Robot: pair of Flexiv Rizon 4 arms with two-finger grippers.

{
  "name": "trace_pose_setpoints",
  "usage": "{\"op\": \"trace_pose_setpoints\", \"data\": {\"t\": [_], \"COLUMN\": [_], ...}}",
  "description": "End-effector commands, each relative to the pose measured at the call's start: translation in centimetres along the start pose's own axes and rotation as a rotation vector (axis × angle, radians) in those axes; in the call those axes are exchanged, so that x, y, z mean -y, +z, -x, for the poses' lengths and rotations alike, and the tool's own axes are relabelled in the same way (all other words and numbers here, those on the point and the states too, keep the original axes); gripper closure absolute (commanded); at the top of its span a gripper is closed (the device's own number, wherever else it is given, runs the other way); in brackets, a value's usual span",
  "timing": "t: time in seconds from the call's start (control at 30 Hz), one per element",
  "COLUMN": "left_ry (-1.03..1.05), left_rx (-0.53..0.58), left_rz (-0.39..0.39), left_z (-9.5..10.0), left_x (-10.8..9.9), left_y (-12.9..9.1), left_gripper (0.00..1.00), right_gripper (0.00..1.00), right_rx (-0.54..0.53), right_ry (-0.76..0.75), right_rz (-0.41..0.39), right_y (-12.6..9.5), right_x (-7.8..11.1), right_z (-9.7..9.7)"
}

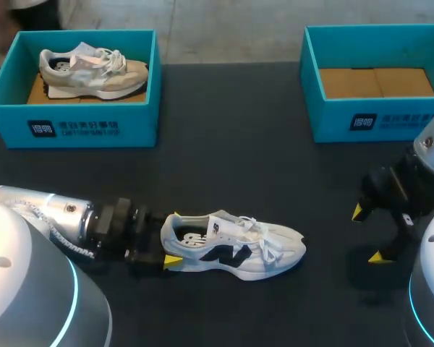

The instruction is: Take the shoe out of the shoebox, open the shoe tongue, remove and reinsert the insole, then place the shoe into the shoebox

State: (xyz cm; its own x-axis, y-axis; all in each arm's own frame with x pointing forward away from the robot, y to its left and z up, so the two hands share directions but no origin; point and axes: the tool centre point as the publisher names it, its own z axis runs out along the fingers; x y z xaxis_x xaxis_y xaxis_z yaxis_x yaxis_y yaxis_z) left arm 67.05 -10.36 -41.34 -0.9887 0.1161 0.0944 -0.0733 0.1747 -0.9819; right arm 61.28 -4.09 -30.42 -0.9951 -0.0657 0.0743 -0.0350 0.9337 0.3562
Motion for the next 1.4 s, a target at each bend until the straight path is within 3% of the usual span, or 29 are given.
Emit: {"op": "trace_pose_setpoints", "data": {"t": [0.03,0.9,0.93,1.0,1.03,1.07,1.4], "left_ry": [0.000,0.019,0.019,0.018,0.019,0.020,0.018], "left_rx": [-0.006,-0.048,-0.049,-0.050,-0.050,-0.052,-0.058], "left_rz": [-0.003,-0.008,-0.009,-0.011,-0.011,-0.011,-0.007], "left_z": [0.3,-0.2,-0.2,-0.1,-0.1,-0.1,-0.1], "left_x": [-0.3,-0.5,-0.5,-0.5,-0.5,-0.5,-0.5], "left_y": [0.8,2.9,3.0,3.0,3.0,3.0,2.8], "left_gripper": [0.00,0.00,0.06,0.53,0.87,1.00,1.00], "right_gripper": [0.00,0.00,0.00,0.00,0.00,0.00,0.00], "right_rx": [0.002,0.002,0.002,0.002,0.002,0.002,0.002], "right_ry": [0.001,0.001,0.001,0.001,0.001,0.001,0.001], "right_rz": [-0.002,-0.002,-0.002,-0.002,-0.002,-0.002,-0.002], "right_y": [0.1,0.1,0.1,0.1,0.1,0.1,0.1], "right_x": [0.0,0.0,0.0,0.0,0.0,0.0,0.0], "right_z": [-0.1,-0.1,-0.1,-0.1,-0.1,-0.1,-0.1]}}
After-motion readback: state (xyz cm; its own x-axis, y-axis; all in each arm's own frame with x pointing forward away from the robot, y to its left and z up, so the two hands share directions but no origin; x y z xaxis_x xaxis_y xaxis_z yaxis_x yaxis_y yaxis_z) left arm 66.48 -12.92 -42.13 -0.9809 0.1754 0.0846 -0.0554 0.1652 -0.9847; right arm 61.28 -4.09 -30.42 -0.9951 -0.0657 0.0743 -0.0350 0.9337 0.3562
